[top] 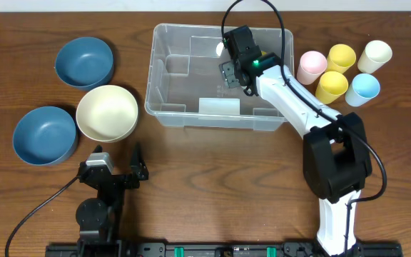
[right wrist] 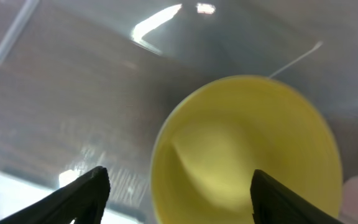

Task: Pack container
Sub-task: 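Carry the yellow bowl and stack it onto the white bowl, then release and move the right gripper to the light-blue cup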

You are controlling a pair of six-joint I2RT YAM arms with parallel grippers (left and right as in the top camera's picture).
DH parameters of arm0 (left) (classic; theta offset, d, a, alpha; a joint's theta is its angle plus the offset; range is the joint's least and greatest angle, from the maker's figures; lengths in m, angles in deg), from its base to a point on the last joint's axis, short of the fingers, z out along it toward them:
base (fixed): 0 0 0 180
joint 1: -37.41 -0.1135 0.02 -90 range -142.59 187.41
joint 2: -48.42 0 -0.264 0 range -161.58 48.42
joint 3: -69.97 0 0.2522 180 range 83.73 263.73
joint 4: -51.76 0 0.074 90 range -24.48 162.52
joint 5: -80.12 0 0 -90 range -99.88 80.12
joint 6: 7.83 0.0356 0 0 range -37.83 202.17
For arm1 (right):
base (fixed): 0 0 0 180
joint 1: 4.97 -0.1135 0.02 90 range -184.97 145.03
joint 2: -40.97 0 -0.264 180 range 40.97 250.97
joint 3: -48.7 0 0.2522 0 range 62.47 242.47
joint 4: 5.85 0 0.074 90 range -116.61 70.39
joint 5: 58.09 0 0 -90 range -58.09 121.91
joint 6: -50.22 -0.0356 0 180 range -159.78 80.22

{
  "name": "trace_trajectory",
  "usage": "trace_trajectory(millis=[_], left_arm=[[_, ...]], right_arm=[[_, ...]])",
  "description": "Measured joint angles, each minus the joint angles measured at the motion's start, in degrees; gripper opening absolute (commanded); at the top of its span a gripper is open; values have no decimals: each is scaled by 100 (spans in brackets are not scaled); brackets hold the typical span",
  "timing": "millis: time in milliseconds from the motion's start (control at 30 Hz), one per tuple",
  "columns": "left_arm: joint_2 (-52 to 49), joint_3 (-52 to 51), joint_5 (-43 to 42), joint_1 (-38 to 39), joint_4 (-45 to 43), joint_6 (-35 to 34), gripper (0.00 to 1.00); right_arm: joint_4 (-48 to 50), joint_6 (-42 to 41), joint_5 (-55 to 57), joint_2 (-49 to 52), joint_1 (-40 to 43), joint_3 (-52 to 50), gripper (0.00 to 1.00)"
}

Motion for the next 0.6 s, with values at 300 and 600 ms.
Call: trace_trajectory(millis=[300, 600], left_arm=[[0, 0, 0, 0, -2, 0, 98], [0, 0, 0, 0, -2, 0, 98]], right_arm=[[-2568, -573, -127, 48, -345, 2127, 86], [-4548, -1526, -184, -461, 1128, 3536, 89]])
